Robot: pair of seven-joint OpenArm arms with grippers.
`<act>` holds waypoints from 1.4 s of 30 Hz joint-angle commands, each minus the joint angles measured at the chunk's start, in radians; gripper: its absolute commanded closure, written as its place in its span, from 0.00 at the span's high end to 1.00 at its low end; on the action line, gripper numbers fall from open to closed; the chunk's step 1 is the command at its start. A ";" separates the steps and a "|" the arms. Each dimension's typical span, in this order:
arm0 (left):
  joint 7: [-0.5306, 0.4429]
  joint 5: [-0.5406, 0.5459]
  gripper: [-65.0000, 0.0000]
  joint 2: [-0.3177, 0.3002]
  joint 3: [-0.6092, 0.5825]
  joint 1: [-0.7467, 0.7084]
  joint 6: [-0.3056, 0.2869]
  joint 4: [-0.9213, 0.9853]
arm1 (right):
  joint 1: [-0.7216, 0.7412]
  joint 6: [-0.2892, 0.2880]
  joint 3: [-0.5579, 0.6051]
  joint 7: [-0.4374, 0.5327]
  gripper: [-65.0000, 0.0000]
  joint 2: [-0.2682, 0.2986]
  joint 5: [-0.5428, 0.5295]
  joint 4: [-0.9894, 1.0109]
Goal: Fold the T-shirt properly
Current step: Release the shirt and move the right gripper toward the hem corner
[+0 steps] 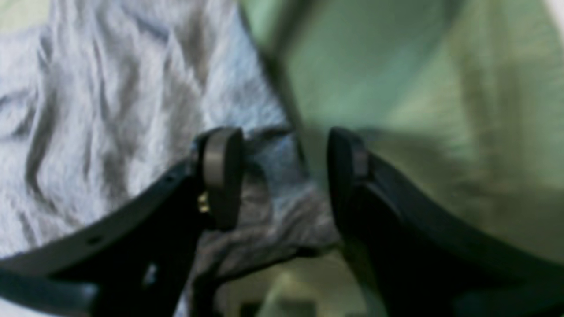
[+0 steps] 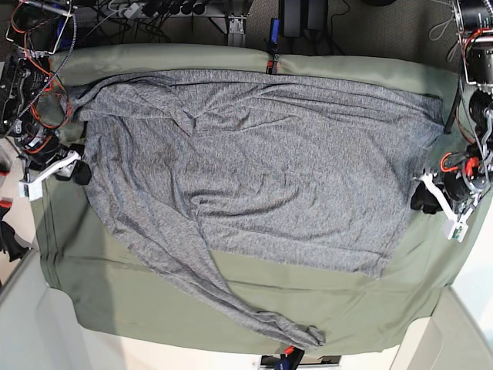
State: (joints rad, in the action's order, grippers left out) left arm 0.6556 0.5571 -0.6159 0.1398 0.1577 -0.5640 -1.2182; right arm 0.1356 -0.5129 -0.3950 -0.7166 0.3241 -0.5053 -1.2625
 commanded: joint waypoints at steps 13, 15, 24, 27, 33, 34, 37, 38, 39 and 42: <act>-0.393 -0.092 0.49 0.040 -0.219 0.458 0.063 0.642 | 0.016 -0.007 0.022 -0.002 0.47 0.019 -0.006 -0.014; -0.394 -0.114 0.49 0.071 -0.219 0.487 0.063 0.687 | 0.016 -0.007 0.022 -0.002 0.47 0.019 -0.006 -0.013; -0.395 -0.153 0.49 0.148 -0.219 0.491 0.082 0.711 | 0.016 -0.007 0.022 -0.006 0.47 0.019 -0.007 -0.013; -0.393 -0.146 0.49 0.147 -0.219 0.497 0.081 0.710 | 0.018 -0.007 0.022 -0.005 0.47 0.019 -0.008 -0.013; -0.331 -0.076 0.49 0.147 -0.219 0.526 0.015 0.709 | 0.019 -0.007 0.022 -0.005 0.47 0.019 -0.019 -0.013; -0.321 -0.069 0.49 0.147 -0.219 0.535 0.005 0.708 | 0.019 -0.007 0.022 -0.005 0.47 0.019 -0.019 -0.013; -0.306 -0.060 0.49 0.148 -0.219 0.558 -0.004 0.708 | 0.019 -0.007 0.022 -0.005 0.47 0.019 -0.018 -0.013; -0.301 -0.050 0.49 0.148 -0.219 0.563 -0.010 0.708 | 0.019 -0.007 0.022 -0.005 0.47 0.019 -0.018 -0.013; -0.293 -0.034 0.49 0.148 -0.219 0.567 -0.023 0.708 | 0.019 -0.007 0.022 -0.005 0.47 0.019 -0.018 -0.013; -0.289 -0.023 0.49 0.153 -0.219 0.571 -0.040 0.708 | 0.018 -0.007 0.022 -0.005 0.47 0.019 -0.019 -0.013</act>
State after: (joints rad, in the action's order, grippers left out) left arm 0.3801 0.5209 -0.4515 -0.0814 0.6956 -0.5915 -0.4969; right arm 0.1364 -0.5159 -0.3691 -0.7265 0.3267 -0.5083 -1.2629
